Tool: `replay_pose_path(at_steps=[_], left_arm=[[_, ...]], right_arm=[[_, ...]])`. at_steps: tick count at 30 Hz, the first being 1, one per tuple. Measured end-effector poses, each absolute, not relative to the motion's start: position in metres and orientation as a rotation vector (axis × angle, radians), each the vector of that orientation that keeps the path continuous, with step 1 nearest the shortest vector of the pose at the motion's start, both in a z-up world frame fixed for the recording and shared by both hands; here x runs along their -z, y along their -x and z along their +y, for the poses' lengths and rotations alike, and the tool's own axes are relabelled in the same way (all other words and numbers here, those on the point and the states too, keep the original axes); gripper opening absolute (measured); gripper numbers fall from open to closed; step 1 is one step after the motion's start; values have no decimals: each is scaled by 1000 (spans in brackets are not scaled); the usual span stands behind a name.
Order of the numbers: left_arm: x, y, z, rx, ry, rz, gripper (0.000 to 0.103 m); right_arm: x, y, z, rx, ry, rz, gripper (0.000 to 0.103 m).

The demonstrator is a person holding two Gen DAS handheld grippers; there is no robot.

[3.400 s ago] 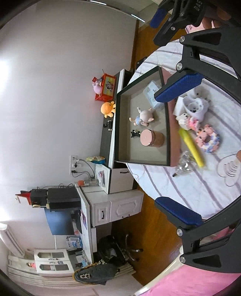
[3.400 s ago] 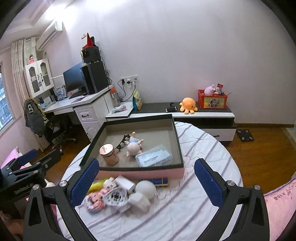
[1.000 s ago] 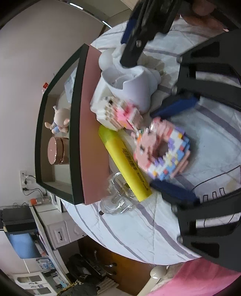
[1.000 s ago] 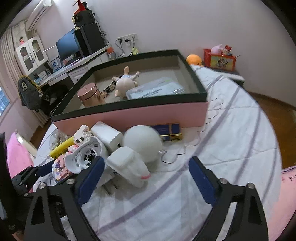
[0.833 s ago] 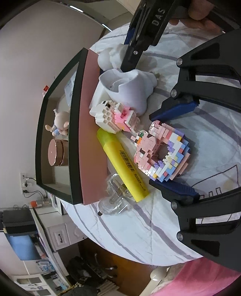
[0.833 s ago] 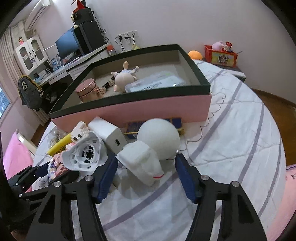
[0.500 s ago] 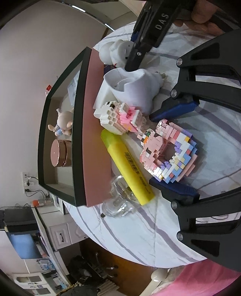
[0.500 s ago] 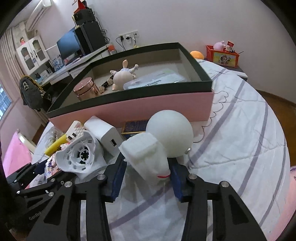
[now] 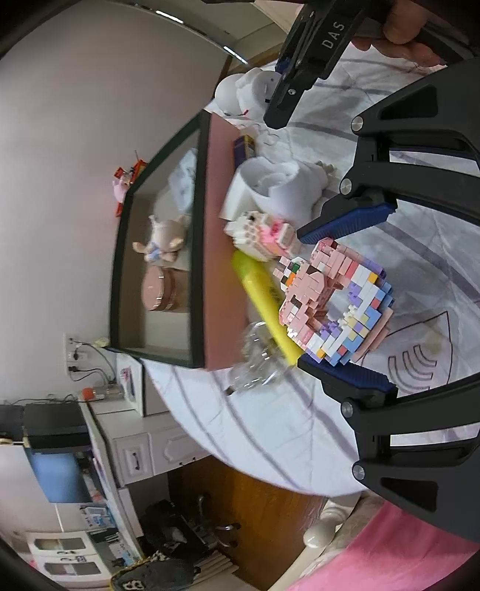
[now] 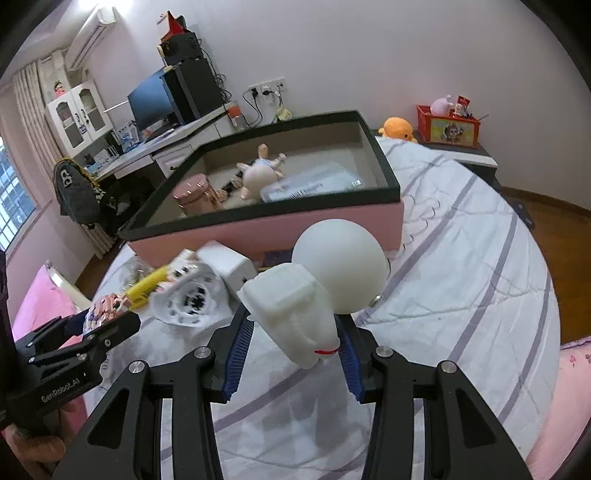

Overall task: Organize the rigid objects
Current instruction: 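Carry the donut and white toy over the pink box and lower them in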

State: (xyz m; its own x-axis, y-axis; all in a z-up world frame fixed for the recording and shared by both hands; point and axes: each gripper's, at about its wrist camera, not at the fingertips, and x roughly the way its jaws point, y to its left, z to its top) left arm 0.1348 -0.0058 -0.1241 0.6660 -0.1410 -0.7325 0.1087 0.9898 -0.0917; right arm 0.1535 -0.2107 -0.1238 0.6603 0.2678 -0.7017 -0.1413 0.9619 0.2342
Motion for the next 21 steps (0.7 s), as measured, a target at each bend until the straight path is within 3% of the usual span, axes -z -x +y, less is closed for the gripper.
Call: replay_pose_path(at_steps=[12,21], left_arm=[[59,-198,-3,147,29,699,62],[51,-294,-28,171,20,711,62]], right_arm=[[68,-205,-202,-287,-104,723,45],[72,-294,-196,-283,-56,780,45]])
